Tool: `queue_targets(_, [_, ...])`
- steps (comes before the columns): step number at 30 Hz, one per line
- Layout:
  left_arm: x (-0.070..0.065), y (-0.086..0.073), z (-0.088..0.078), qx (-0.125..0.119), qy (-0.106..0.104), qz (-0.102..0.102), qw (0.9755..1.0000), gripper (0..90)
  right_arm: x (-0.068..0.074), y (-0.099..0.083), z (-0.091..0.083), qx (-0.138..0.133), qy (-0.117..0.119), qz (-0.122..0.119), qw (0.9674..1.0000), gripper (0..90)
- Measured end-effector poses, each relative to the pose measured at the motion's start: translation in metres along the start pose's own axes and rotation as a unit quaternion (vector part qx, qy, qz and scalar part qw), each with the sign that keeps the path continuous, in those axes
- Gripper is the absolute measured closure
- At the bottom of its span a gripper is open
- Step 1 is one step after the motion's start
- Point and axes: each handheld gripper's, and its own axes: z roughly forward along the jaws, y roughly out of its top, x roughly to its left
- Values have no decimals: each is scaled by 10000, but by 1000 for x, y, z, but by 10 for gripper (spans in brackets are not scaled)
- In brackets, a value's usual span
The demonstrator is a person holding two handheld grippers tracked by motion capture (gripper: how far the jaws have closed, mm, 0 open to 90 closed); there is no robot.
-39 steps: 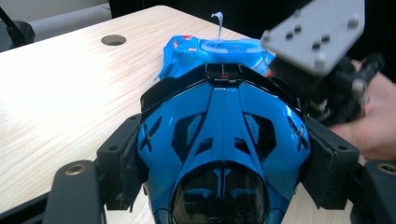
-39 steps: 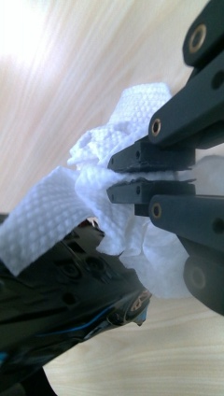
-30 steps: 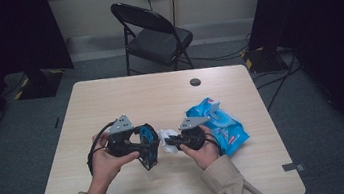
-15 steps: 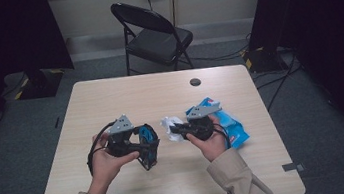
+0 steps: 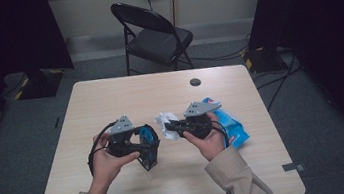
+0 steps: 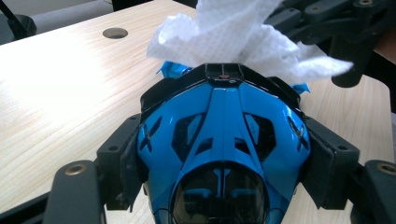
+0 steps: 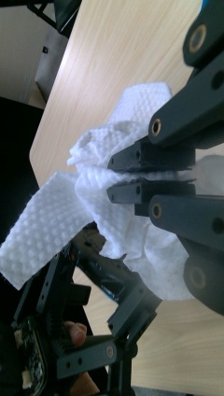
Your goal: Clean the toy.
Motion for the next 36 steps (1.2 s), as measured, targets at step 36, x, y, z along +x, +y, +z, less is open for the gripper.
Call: queue_targets(36, [-2,1,0,5,-46,23,10000,261,20,-12,35,240,272,-49,9993,854])
